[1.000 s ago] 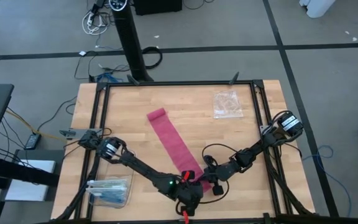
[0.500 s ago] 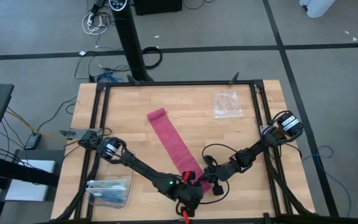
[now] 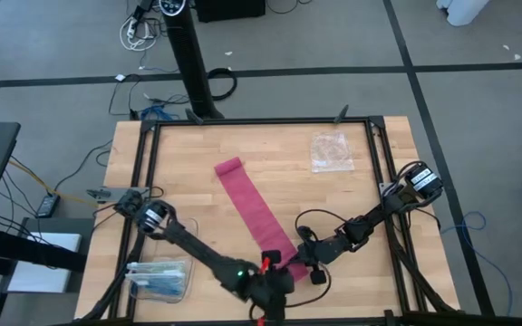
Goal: Roll bandage
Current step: Roll the pink bandage
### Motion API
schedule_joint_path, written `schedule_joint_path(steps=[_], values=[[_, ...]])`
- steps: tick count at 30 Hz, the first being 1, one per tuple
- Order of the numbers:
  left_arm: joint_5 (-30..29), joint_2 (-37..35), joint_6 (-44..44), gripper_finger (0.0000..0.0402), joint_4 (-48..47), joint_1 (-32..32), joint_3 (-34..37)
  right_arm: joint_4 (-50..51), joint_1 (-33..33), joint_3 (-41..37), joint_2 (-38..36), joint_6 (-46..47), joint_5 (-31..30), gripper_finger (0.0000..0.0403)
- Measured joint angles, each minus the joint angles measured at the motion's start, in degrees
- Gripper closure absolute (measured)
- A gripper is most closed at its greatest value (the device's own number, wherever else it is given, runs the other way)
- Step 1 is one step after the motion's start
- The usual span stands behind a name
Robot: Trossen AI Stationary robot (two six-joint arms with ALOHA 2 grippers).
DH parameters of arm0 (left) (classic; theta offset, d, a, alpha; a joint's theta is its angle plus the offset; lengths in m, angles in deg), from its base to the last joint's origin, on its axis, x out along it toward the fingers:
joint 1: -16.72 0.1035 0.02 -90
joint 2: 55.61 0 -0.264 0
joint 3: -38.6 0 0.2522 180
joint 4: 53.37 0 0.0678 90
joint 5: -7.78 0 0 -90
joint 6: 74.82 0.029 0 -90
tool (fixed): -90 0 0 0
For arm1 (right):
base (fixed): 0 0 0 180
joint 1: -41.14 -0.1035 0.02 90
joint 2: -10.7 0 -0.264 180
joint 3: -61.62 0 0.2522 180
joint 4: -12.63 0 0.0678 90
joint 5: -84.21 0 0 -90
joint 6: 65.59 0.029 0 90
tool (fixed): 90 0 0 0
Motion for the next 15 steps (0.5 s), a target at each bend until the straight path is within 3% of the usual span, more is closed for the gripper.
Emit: schedule_joint_path(steps=[15], values=[[-14.97,-1.85,-7.69,0.0343,-0.46,-7.28,0.01,-1.93,-0.34,-0.09,0.07,0.10,0.12,0.0403]])
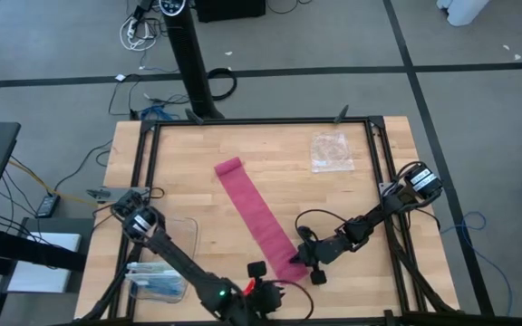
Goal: Roll bandage
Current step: Roll the pink bandage
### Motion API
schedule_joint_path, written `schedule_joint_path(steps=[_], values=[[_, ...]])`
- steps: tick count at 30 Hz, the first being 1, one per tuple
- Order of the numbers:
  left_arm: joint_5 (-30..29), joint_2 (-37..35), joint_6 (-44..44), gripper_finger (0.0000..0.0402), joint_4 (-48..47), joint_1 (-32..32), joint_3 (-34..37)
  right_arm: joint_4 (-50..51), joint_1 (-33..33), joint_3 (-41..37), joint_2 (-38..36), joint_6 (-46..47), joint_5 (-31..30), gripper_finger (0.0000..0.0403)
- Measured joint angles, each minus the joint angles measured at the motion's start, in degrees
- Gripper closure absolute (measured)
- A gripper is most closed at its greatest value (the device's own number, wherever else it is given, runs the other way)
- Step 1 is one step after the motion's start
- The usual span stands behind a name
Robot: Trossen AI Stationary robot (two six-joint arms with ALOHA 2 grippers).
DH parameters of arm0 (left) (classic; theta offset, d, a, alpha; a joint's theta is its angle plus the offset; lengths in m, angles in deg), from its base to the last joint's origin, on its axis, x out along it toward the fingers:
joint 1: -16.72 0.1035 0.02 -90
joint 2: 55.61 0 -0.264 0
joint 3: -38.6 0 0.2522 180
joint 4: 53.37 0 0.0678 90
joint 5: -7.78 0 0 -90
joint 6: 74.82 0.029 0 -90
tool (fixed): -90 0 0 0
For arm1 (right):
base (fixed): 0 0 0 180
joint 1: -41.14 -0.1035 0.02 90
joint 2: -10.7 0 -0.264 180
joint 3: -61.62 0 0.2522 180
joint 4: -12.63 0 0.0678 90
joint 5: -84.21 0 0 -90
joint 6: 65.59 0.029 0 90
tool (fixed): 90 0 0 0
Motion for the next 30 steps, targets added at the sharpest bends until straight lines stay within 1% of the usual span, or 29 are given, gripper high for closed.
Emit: schedule_joint_path(steps=[2,5,9,11,17,20,22,27,30], values=[[-1.52,0.00,-0.34,0.0347,-0.23,-0.60,0.02,-0.54,-0.27,-0.02,0.07,0.11,0.29,0.0403],[-0.54,0.00,-0.51,0.0357,-0.14,-0.96,0.02,-0.99,-0.59,-0.02,0.09,0.90,0.99,0.0403],[6.96,0.00,1.22,0.0382,2.46,-0.72,0.02,-1.18,-0.99,-0.02,0.09,1.05,1.20,0.0399],[11.13,0.00,3.72,0.0394,4.59,-0.36,0.02,-1.49,-1.18,-0.02,0.09,1.13,1.22,0.0394],[24.54,0.00,14.85,0.0397,15.59,0.71,1.74,-2.25,-1.80,-0.02,0.11,0.74,0.77,0.0393],[31.97,0.00,17.32,0.0398,22.61,1.68,3.93,-2.40,-1.90,-0.02,0.11,0.70,0.58,0.0398],[34.79,0.00,18.18,0.0398,26.37,2.43,5.96,-2.44,-1.92,0.00,0.11,0.70,0.42,0.0400],[36.87,-0.59,19.32,0.0399,31.42,4.17,11.00,-2.48,-2.04,0.00,0.09,0.63,0.31,0.0397],[37.20,-3.17,21.90,0.0399,35.04,4.75,14.50,-2.92,-2.33,0.05,0.09,0.09,0.28,0.0396]])
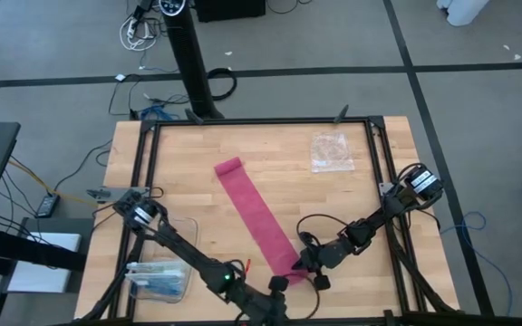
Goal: Roll bandage
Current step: Roll the pink bandage
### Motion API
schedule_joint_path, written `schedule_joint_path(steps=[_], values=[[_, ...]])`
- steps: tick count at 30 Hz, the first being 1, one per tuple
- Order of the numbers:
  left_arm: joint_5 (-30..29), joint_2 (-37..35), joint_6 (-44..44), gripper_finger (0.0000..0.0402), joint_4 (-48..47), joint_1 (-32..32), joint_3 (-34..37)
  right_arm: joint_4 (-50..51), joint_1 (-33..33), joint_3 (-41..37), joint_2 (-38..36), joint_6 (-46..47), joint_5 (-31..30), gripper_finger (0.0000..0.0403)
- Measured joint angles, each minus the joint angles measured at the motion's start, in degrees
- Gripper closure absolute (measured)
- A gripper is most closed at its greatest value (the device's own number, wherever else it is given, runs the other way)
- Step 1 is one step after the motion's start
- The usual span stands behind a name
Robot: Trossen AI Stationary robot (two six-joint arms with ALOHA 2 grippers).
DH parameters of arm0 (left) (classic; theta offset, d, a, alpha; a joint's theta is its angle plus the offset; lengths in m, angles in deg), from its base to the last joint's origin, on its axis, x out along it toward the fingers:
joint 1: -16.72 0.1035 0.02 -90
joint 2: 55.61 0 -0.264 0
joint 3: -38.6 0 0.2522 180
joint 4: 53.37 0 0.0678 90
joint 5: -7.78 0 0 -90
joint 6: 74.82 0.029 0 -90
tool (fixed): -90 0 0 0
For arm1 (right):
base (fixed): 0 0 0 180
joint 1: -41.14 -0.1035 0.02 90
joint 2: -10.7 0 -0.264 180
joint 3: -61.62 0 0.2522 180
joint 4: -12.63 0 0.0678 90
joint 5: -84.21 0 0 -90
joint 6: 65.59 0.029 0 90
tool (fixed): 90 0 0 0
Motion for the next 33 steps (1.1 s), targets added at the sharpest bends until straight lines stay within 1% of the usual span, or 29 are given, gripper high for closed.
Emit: schedule_joint_path(steps=[3,5,8,11,13,14,16,20,21,22,25,28,30,33], values=[[-2.42,-5.21,1.62,0.0399,3.30,0.53,5.83,-0.39,-0.45,0.04,-0.07,-0.36,-0.25,0.0399],[-4.12,-9.56,2.44,0.0398,6.97,1.18,11.81,-0.68,-0.75,0.04,-0.11,-0.67,-0.29,0.0400],[-4.93,-16.28,3.16,0.0397,17.64,2.26,22.14,-1.82,-1.25,0.04,-0.13,-0.57,-0.14,0.0399],[-5.01,-22.87,1.54,0.0396,28.06,3.67,32.29,-4.43,-1.48,0.04,-0.13,0.94,2.27,0.0396],[-6.90,-26.76,-0.66,0.0396,31.49,4.62,38.20,-6.45,-1.46,0.07,-0.14,1.58,3.80,0.0396],[-8.90,-28.76,-1.99,0.0396,32.38,5.03,40.92,-7.56,-1.36,0.07,-0.15,1.93,4.41,0.0396],[-14.68,-32.62,-4.13,0.0395,32.67,5.70,45.52,-9.77,-0.81,0.14,-0.15,1.96,5.76,0.0399],[-30.67,-39.06,-9.59,0.0395,33.10,6.52,51.93,-10.82,0.93,2.26,-0.15,0.93,6.54,0.0398],[-33.43,-40.17,-10.46,0.0394,32.52,6.93,53.11,-10.89,1.65,3.09,-0.15,0.34,6.99,0.0396],[-34.78,-41.02,-10.60,0.0392,32.04,7.47,53.90,-10.88,2.39,3.93,-0.15,-0.45,7.81,0.0392],[-35.37,-43.73,-12.90,0.0384,27.75,9.79,54.86,-10.30,5.03,6.66,-0.15,-2.17,10.39,0.0380],[-35.79,-46.67,-19.51,0.0384,18.53,13.33,54.77,-7.72,8.15,9.42,-0.73,-2.97,12.58,0.0371],[-37.51,-48.93,-24.15,0.0390,9.37,15.77,54.77,-3.89,10.09,10.71,-1.87,-4.04,11.60,0.0370],[-37.95,-52.01,-29.46,0.0396,-3.35,19.36,54.77,3.10,12.93,10.97,-4.81,-6.51,6.20,0.0378]])
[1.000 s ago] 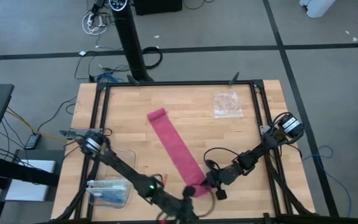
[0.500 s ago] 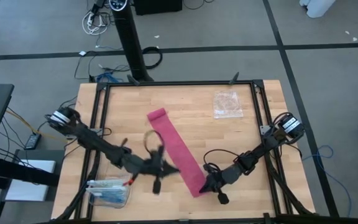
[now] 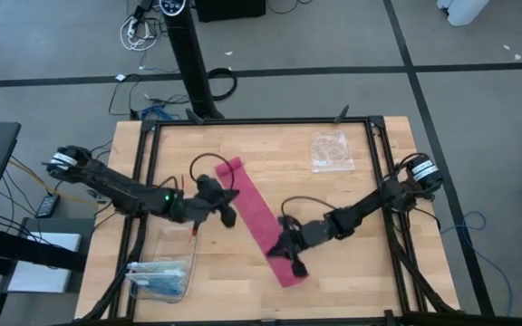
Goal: Roll bandage
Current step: Roll the pink bandage
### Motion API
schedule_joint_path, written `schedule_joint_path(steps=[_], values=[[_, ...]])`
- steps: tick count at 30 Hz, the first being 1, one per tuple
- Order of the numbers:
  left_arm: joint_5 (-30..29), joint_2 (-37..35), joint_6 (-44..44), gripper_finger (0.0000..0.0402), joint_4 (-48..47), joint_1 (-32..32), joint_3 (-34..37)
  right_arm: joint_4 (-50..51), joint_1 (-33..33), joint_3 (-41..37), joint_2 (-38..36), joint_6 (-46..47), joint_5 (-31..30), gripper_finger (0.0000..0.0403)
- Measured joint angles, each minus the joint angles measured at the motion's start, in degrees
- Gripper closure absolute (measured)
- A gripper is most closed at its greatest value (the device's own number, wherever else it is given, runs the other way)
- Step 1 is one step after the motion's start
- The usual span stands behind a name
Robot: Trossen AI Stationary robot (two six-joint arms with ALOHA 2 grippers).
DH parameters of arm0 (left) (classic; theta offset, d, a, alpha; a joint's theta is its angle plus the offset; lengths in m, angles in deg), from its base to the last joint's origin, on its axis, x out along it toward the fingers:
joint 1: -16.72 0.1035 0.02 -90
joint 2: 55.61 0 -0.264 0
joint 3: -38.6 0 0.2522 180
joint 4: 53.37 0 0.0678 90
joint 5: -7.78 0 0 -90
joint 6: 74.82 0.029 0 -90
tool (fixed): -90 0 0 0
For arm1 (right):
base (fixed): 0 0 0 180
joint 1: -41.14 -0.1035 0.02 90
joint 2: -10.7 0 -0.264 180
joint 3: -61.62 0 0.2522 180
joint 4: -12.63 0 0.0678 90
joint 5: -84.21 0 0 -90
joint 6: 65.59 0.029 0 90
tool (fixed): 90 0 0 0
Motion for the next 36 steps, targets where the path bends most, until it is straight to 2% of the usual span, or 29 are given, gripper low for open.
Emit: schedule_joint_path(steps=[2,4,7,11,15,18,21,24,27,30,33,36], values=[[0.18,-1.74,-2.38,0.0396,-7.33,1.56,0.02,3.92,2.15,-0.55,-2.50,-1.45,-3.34,0.0388],[1.03,-2.65,-4.79,0.0396,-12.25,2.69,0.00,5.41,4.54,-2.28,-4.84,-3.01,-3.51,0.0398],[2.22,-3.82,-7.91,0.0396,-18.03,3.23,0.04,4.26,8.83,-5.98,-7.39,-3.64,0.65,0.0398],[4.78,-4.58,-12.12,0.0397,-21.80,4.10,0.09,-4.51,14.85,-11.67,-8.66,-2.25,8.80,0.0400],[6.36,-5.48,-12.88,0.0397,-21.76,5.70,0.12,-11.29,18.67,-14.92,-8.90,-1.67,14.49,0.0397],[6.90,-5.83,-10.93,0.0398,-18.65,6.51,0.05,-12.24,20.41,-15.43,-8.90,-1.89,15.90,0.0396],[7.60,-7.02,-7.35,0.0398,-10.99,7.35,3.53,-12.19,21.18,-15.43,-8.90,-2.81,16.27,0.0398],[12.83,-7.90,-2.53,0.0398,7.53,8.10,11.69,-12.13,21.26,-15.43,-8.90,-3.58,16.90,0.0400],[19.28,-7.86,1.72,0.0398,31.49,8.47,20.48,-11.96,21.26,-15.52,-8.90,-3.56,17.40,0.0399],[18.32,-7.94,1.99,0.0398,47.38,8.47,27.01,-11.74,21.26,-15.52,-8.90,-3.19,17.42,0.0396],[10.08,-7.92,-5.23,0.0398,47.24,8.93,30.57,-11.51,21.29,-15.52,-8.88,-2.44,17.40,0.0396],[8.40,-7.90,-13.26,0.0391,40.67,10.09,30.97,-11.47,21.29,-15.52,-8.87,-1.65,17.38,0.0398]])
